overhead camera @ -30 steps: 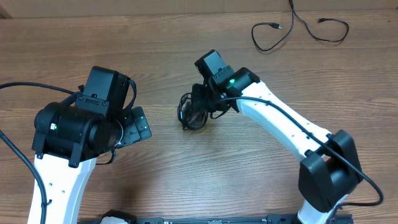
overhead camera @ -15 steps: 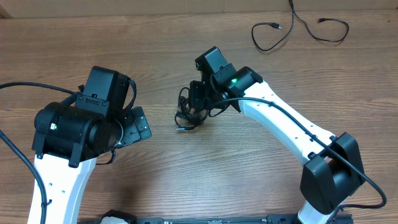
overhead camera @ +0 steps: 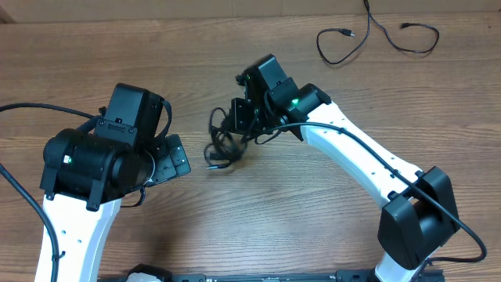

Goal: Untangle cables

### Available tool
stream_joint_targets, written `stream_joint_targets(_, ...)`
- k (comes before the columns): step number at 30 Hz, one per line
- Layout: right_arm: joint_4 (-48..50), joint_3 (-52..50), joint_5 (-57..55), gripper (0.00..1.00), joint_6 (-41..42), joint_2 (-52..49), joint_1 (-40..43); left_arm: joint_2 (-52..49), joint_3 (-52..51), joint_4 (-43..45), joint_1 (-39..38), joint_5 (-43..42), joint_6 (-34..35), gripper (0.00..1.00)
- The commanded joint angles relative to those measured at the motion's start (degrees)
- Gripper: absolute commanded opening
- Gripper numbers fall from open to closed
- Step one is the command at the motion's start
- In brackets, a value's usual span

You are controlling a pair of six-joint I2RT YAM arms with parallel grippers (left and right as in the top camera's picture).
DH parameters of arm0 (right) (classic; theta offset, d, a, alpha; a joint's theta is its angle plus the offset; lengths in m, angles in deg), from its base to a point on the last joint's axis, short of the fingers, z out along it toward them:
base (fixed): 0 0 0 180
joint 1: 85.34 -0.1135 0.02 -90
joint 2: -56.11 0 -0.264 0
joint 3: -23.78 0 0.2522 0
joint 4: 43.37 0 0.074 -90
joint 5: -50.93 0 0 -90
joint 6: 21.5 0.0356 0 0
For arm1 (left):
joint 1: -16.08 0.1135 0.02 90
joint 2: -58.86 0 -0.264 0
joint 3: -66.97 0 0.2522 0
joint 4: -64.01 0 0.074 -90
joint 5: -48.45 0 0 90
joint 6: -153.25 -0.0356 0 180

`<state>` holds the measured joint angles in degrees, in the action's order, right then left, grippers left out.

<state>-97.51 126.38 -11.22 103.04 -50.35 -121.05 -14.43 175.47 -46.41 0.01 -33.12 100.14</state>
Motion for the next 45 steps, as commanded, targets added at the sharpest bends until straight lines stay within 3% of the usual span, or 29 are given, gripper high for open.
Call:
stream_joint_targets(1, 1.6, 1.6, 8.3, 0.04, 0.4, 1.7, 2.2, -0.2, 0.2, -0.1, 0.3, 0.5, -1.2, 0.99)
stream_joint_targets(4, 0.7, 1.6, 5.6, 0.04, 0.3, 1.7, 3.0, -0.2, 0.2, -0.2, 0.3, 0.5, -1.2, 1.0)
stream_joint_targets(10, -6.9, 1.6, -15.3, 0.04, 0.3, 1.7, 2.8, -0.2, 0.2, -0.2, 0.3, 0.5, -1.1, 1.0)
stream_joint_targets(13, -6.3, 1.6, -5.8, 0.04, -1.3, 1.7, 2.8, -0.2, 0.2, -0.2, 0.3, 0.5, -1.1, 0.99)
stream_joint_targets(16, -1.0, 1.6, 10.7, 0.04, -4.9, 1.7, 3.0, -0.2, 0.2, -0.1, 0.3, 0.5, -1.1, 1.0)
stream_joint_targets(18, 1.6, 1.6, 14.5, 0.04, -4.6, 1.7, 3.0, -0.2, 0.2, -0.1, 0.3, 0.5, -1.1, 0.99)
stream_joint_targets(20, 2.1, 1.6, 11.2, 0.04, -4.6, 1.7, 3.0, -0.2, 0.2, -0.2, 0.3, 0.5, -1.1, 0.99)
stream_joint_targets(24, -2.8, 1.6, -6.4, 0.04, -3.0, 1.7, 2.8, -0.2, 0.2, -0.2, 0.3, 0.5, -1.1, 0.99)
stream_joint_targets(29, 0.2, 1.6, 12.7, 0.04, -4.7, 1.7, 3.1, -0.2, 0.2, -0.1, 0.3, 0.5, -1.1, 0.99)
stream_joint_targets(31, 2.2, 1.6, 15.3, 0.04, -5.1, 1.7, 3.2, -0.2, 0.2, -0.1, 0.3, 0.5, -1.1, 1.0)
stream_joint_targets(37, -3.9, 1.6, -8.2, 0.04, -1.1, 1.7, 2.8, -0.2, 0.2, -0.2, 0.3, 0.4, -1.1, 1.0)
stream_joint_targets(39, -4.0, 1.6, -4.2, 0.04, -0.1, 1.7, 2.8, -0.2, 0.2, -0.1, 0.3, -0.1, -1.1, 1.0)
stream_joint_targets(43, 1.9, 1.6, 15.5, 0.04, -2.8, 1.7, 2.8, -0.2, 0.2, -0.1, 0.3, -0.5, -1.1, 1.0)
stream_joint_targets(45, 3.8, 1.6, 17.7, 0.04, -3.6, 1.7, 2.8, -0.2, 0.2, -0.1, 0.3, -0.6, -1.1, 1.0)
